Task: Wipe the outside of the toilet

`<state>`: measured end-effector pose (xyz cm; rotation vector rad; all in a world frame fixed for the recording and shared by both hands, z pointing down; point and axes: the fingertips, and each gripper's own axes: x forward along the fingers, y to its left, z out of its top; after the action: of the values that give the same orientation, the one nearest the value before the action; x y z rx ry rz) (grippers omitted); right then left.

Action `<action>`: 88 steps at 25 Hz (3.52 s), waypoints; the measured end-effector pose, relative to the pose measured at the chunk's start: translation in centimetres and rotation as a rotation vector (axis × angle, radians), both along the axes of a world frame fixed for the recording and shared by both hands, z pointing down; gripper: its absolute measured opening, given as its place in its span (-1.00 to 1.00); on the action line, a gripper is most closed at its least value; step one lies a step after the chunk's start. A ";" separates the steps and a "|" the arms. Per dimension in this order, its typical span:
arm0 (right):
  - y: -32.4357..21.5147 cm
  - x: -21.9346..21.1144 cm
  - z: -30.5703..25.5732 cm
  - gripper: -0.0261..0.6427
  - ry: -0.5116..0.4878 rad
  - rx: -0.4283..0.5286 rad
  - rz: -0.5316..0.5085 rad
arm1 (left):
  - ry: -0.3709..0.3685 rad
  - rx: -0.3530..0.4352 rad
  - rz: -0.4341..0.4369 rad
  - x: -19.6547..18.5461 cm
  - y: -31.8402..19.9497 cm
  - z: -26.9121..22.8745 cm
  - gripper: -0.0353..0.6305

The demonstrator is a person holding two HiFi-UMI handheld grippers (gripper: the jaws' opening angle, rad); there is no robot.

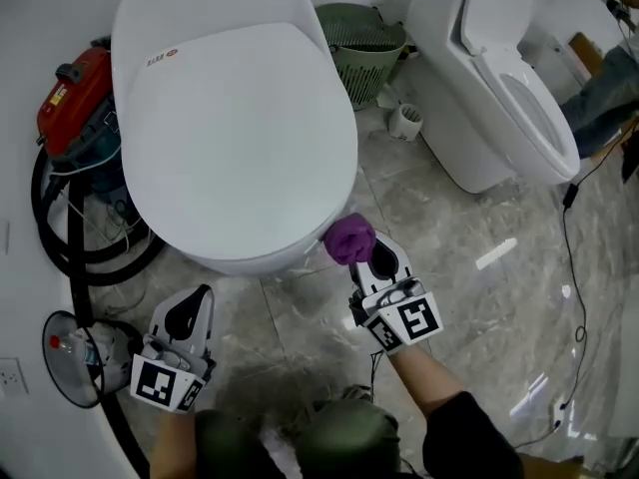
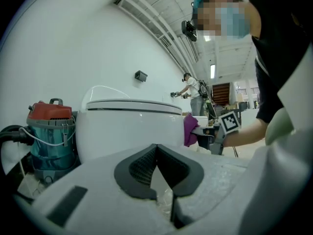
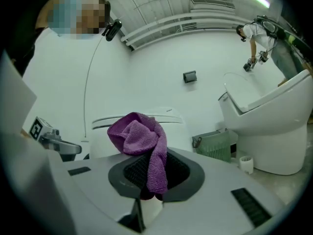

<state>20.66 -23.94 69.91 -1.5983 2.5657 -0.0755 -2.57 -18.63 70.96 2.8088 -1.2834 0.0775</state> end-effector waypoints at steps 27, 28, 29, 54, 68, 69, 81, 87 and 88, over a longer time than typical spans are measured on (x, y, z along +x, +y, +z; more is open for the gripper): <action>6.6 -2.7 3.3 -0.79 -0.012 -0.023 -0.057 | 0.001 -0.013 -0.031 -3.4 0.4 1.4 -0.88; 7.3 -4.4 4.0 -0.79 -0.023 -0.041 -0.100 | 0.003 -0.015 -0.037 -3.7 0.3 1.5 -0.88; 7.7 -6.1 4.9 -0.79 -0.032 -0.060 -0.140 | 0.005 -0.014 -0.041 -4.0 0.3 1.5 -0.88; 5.0 -14.1 10.1 -0.78 0.022 -0.106 -0.257 | -0.023 -0.056 -0.038 -4.9 0.8 3.3 -0.88; -1.2 1.6 10.8 -0.78 -0.029 -0.144 0.066 | -0.047 -0.066 -0.003 -2.4 1.1 3.6 -0.88; -2.1 2.4 10.9 -0.78 -0.039 -0.148 0.093 | -0.051 -0.067 0.000 -2.2 1.2 3.6 -0.88; -4.0 5.7 11.6 -0.79 -0.079 -0.180 0.225 | -0.054 -0.064 0.011 -1.4 1.4 3.5 -0.88; 2.2 2.6 12.5 -0.79 -0.036 -0.205 0.126 | -0.044 -0.057 -0.014 -2.8 1.0 3.3 -0.88; 3.4 1.7 12.8 -0.79 -0.019 -0.209 0.098 | -0.042 -0.055 -0.015 -2.9 1.0 3.3 -0.88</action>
<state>22.40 -20.54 82.66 -1.7803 2.5319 -0.3596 -5.50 -17.63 74.28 2.7656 -1.2905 0.1690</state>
